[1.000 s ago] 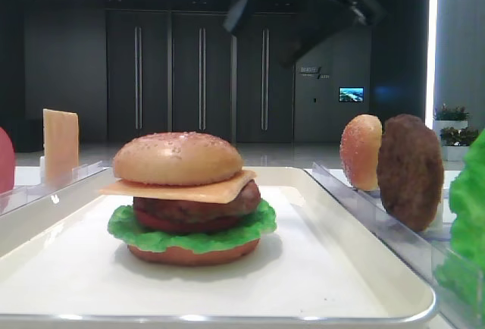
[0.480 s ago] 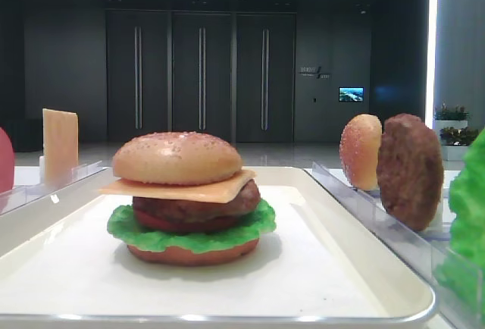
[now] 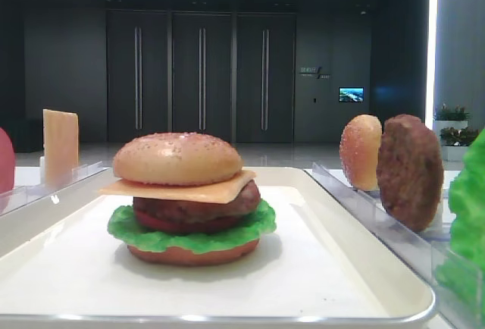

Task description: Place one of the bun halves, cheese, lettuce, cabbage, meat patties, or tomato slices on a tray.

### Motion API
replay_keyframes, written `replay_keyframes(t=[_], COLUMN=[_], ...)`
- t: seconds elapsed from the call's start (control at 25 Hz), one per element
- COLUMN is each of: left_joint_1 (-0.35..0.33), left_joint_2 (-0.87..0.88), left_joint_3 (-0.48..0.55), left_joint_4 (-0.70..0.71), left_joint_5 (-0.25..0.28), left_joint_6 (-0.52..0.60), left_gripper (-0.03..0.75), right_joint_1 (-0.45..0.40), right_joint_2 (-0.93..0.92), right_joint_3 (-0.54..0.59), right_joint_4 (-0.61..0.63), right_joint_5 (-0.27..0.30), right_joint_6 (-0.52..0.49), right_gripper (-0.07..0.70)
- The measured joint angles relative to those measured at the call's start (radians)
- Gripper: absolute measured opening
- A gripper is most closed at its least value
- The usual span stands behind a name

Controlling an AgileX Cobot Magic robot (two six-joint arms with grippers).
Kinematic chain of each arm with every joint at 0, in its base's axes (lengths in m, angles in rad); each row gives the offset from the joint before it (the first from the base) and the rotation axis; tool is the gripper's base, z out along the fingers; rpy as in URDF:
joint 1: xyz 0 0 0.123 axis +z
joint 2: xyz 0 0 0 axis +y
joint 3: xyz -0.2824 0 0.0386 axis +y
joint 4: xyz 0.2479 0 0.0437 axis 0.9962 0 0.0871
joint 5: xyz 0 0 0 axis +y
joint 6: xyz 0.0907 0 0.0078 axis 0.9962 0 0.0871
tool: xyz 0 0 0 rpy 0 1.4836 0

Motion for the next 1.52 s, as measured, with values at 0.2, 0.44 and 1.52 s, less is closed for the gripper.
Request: replay_keyframes(t=[0.2, 0.44, 1.52], left_joint_1=[0.000, 0.000, 0.000], left_joint_2=[0.000, 0.000, 0.000], left_joint_3=[0.000, 0.000, 0.000], left_joint_4=[0.000, 0.000, 0.000], left_joint_5=[0.000, 0.000, 0.000], left_joint_6=[0.000, 0.000, 0.000], left_gripper=[-0.001, -0.001, -0.004], right_joint_1=[0.000, 0.000, 0.000], right_joint_2=[-0.302, -0.689, -1.197], right_joint_3=[0.183, 0.317, 0.402], right_joint_4=[0.001, 0.002, 0.053], right_joint_5=[0.066, 0.069, -0.011], right_joint_6=[-0.001, -0.009, -0.038], right_gripper=[0.430, 0.398, 0.391])
